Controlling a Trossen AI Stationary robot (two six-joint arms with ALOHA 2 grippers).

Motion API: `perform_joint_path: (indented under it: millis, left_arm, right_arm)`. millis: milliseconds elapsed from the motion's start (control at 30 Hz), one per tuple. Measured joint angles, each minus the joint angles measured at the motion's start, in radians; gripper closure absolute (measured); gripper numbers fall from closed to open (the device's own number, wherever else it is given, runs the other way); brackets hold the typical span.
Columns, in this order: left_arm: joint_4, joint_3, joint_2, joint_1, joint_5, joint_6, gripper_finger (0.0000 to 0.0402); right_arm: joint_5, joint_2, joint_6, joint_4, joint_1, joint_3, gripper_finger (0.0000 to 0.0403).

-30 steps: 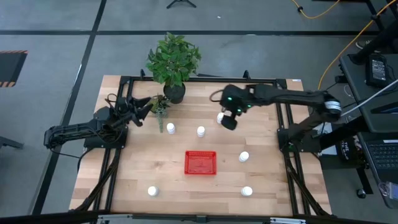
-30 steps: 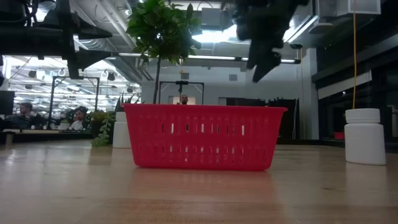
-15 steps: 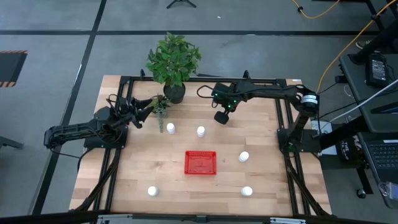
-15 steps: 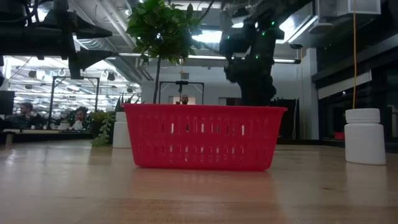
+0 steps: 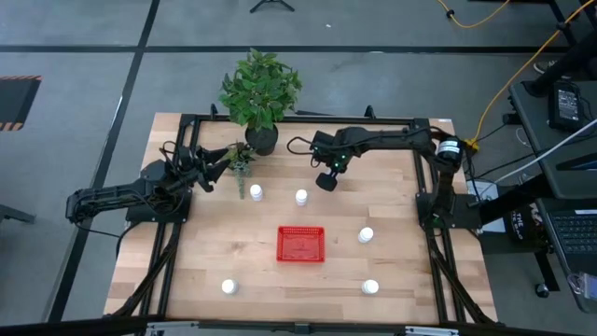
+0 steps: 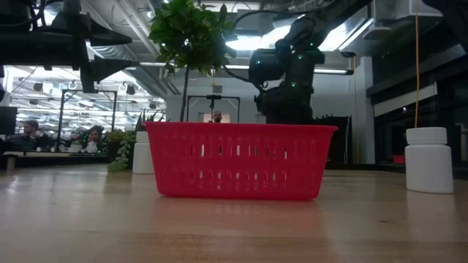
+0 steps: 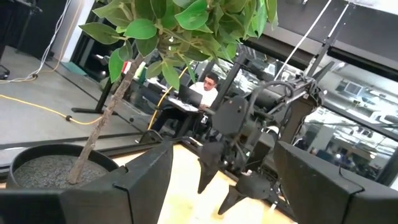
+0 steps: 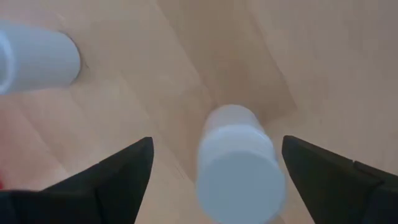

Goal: Pick and place pill bottles into a basket
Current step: Put the white pill bottle into the bin

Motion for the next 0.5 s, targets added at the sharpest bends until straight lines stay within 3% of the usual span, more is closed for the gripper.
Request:
perform_joint_path:
  millis: [233,500]
  left_arm:
    - [-0.012,0.000,0.000,0.000,0.000,0.000,0.0130]
    - [-0.030,0.000,0.000,0.000,-0.001,0.000,0.0130]
  right_arm:
    - [0.000,0.014,0.004,-0.004,0.006,0.000,0.0082]
    - [0.000,0.014,0.008,-0.026,0.006,0.000,0.0165]
